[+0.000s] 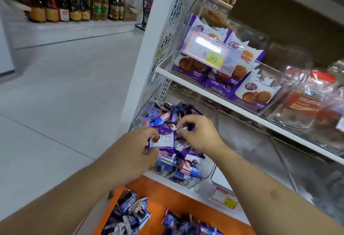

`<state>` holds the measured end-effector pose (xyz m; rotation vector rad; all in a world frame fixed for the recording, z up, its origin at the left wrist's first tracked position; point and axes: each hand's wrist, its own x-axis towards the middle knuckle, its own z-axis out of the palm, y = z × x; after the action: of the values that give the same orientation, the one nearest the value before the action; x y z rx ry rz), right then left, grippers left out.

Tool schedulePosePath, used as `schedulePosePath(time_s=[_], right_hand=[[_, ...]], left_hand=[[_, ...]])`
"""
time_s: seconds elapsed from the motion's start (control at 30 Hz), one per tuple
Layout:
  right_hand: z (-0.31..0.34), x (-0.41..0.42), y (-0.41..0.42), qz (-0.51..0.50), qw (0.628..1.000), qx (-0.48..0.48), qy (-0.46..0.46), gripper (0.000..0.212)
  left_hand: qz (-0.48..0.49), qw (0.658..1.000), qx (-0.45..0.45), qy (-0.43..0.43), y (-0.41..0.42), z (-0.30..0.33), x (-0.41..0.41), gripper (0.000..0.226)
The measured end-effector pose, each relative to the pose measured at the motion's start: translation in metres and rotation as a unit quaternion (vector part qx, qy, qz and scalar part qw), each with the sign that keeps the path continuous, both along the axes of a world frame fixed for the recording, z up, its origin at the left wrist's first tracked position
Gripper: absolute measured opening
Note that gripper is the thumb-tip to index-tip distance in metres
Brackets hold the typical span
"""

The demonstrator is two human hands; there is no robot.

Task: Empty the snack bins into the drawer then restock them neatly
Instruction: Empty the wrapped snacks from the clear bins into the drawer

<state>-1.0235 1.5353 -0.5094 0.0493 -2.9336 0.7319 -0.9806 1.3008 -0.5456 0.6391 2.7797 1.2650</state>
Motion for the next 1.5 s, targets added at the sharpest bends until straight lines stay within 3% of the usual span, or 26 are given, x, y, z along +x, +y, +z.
schedulePosePath(time_s=[0.27,0.47,0.53,0.63,0.77,0.87,0.97,1.2,1.37,1.5], right_hand=[[0.039,0.026,-0.003,-0.009,0.993,-0.083,0.079,0.014],[0.064,0.073,-0.03,0.059,0.977,-0.185,0.088,0.009],[0.066,0.088,-0.04,0.058,0.964,-0.249,0.069,0.007],[0.063,0.106,-0.044,0.034,0.956,-0.284,0.06,0.006],[0.06,0.132,-0.027,0.029,0.953,-0.302,-0.009,0.032],[0.058,0.156,-0.003,0.029,0.96,-0.277,-0.035,0.042],[0.052,0.184,0.025,-0.014,0.962,-0.272,-0.025,0.04],[0.032,0.263,0.108,-0.106,0.932,-0.344,-0.031,0.039],[0.006,0.3,0.149,-0.142,0.896,-0.419,-0.029,0.038],[-0.018,0.305,0.162,-0.172,0.898,-0.405,-0.028,0.037]], left_hand=[[0.034,0.996,0.067,0.052,-0.003,0.006,-0.003,0.067],[-0.046,0.988,0.141,0.04,-0.001,0.029,0.01,0.097],[-0.052,0.985,0.166,0.003,0.001,0.034,0.019,0.087],[-0.046,0.979,0.197,-0.037,0.002,0.04,0.029,0.048],[-0.065,0.973,0.208,-0.068,0.007,0.046,0.042,0.027],[-0.122,0.957,0.223,-0.141,0.022,0.052,0.057,0.028],[-0.152,0.96,0.181,-0.153,0.05,0.05,0.076,0.023],[-0.218,0.921,0.182,-0.267,0.131,0.041,0.129,0.026],[-0.203,0.944,0.104,-0.24,0.169,0.028,0.157,0.033],[-0.165,0.969,0.029,-0.181,0.184,0.017,0.159,0.019]])
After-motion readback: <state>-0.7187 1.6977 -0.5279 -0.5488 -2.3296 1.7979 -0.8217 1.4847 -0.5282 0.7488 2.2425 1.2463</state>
